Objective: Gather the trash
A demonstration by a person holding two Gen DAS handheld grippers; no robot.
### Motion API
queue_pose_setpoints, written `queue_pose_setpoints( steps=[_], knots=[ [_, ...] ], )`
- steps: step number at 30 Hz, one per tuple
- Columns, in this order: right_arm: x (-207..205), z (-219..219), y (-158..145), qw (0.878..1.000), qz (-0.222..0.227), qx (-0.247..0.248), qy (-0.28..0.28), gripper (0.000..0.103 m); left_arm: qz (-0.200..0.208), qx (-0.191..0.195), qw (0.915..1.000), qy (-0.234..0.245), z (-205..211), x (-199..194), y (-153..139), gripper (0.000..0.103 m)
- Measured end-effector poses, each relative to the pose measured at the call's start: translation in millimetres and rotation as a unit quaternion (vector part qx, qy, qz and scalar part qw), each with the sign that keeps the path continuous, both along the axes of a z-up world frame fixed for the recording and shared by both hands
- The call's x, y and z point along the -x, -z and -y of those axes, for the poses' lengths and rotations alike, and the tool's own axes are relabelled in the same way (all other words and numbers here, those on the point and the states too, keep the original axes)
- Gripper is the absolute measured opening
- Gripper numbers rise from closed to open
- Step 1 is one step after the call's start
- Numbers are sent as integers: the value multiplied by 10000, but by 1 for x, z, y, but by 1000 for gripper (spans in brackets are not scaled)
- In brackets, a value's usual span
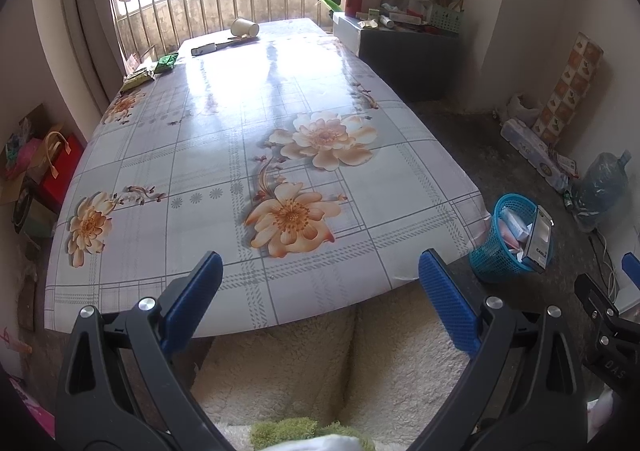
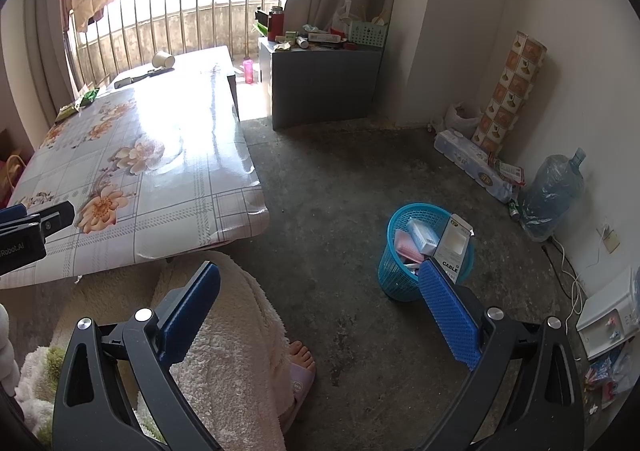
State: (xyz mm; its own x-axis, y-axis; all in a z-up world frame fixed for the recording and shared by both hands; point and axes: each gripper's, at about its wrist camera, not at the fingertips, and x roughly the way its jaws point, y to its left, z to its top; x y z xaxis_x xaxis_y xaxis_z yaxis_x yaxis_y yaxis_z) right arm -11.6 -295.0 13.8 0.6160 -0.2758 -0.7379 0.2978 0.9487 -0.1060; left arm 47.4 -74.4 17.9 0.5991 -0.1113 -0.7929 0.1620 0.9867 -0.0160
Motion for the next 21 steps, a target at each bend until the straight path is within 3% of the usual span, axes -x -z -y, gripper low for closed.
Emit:
queue_pose_setpoints(
  steps=[21],
  knots=[
    [0,0,-1,10000,0,-7,-7,96,-8,11,10000,11,-2,-2,0,94]
  ],
)
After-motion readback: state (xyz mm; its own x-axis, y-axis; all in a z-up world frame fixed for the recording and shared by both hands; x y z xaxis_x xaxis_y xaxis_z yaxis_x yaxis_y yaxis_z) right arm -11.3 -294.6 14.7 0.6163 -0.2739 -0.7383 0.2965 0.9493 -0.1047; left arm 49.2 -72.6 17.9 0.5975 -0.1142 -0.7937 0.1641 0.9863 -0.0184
